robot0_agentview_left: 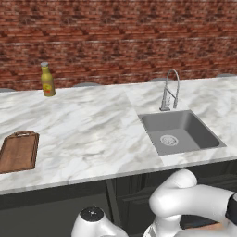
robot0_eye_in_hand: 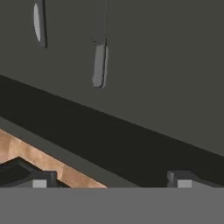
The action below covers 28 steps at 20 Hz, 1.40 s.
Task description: Open the drawer on the left and place the cutting tools on the cutting board.
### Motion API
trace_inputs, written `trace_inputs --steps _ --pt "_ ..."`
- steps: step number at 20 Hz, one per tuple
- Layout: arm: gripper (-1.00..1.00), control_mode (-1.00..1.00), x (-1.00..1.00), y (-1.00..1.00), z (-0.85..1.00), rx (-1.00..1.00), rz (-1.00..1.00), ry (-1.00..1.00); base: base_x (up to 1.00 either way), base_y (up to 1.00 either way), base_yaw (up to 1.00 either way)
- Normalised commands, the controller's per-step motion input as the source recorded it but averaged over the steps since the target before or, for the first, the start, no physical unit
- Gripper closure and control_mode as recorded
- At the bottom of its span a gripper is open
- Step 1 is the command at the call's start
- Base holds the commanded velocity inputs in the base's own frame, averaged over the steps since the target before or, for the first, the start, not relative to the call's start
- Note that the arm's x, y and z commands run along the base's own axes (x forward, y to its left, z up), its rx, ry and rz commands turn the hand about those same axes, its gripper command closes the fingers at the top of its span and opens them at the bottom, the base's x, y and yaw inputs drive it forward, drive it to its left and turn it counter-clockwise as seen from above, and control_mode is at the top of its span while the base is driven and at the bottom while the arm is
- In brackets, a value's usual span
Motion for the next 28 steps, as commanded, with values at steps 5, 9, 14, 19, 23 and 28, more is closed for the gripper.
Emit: trace_inputs --steps 5,9,14,19,23,28 --pt "-1.00 -1.00 0.71 -0.10 0.44 -0.09 -0.17 -0.04 0.00 0.00 0.00" --pt "-1.00 -1.00 0.58 -0.10 0.01 -0.06 -0.14 0.00 0.00 0.00 0.00" --pt "-1.00 -1.00 0.07 0.00 -0.19 0.00 -0.06 0.06 0.00 0.00 0.00" --pt "-1.00 -1.00 0.00 0.08 -0.26 0.00 0.00 0.04 0.00 0.00 0.00" --pt "-1.00 -1.00 0.00 0.24 -0.25 -0.02 0.00 0.00 0.00 0.00 0.00" --pt "-1.00 -1.00 -0.01 0.37 -0.18 -0.03 0.00 0.00 0.00 0.00 0.00"
